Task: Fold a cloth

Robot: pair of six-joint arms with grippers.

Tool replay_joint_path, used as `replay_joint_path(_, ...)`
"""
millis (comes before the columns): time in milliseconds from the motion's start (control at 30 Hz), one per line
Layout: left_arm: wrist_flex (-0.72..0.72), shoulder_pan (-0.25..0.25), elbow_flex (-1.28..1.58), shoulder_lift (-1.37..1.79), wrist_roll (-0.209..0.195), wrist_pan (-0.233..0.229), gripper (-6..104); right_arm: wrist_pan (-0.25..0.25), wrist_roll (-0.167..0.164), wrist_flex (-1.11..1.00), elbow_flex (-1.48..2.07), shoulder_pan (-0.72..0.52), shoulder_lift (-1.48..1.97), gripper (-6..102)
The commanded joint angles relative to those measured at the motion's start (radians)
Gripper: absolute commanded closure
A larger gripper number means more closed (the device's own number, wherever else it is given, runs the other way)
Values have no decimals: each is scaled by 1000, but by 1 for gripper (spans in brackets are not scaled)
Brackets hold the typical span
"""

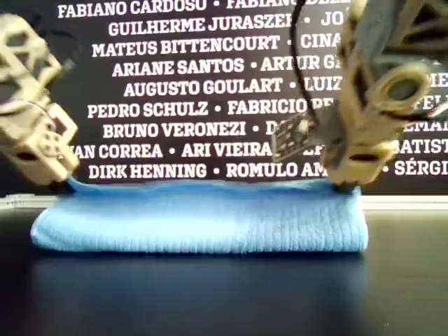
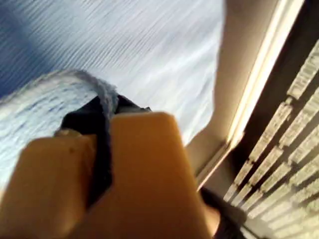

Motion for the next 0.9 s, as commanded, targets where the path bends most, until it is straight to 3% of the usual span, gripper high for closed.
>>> replay_joint_path(0,-18,34,-140,-29,2,-6,98,-6,8,-43,-184,-11,-31,95)
replay_joint_path(567,-18,35,-526,-356,2,-6,98,-6,8,-44,-664,-15,-397,94)
replay_joint_path(867,-18,64,-647,-439,2,-6,98,-6,-6,-44,-899,-17,-560,94)
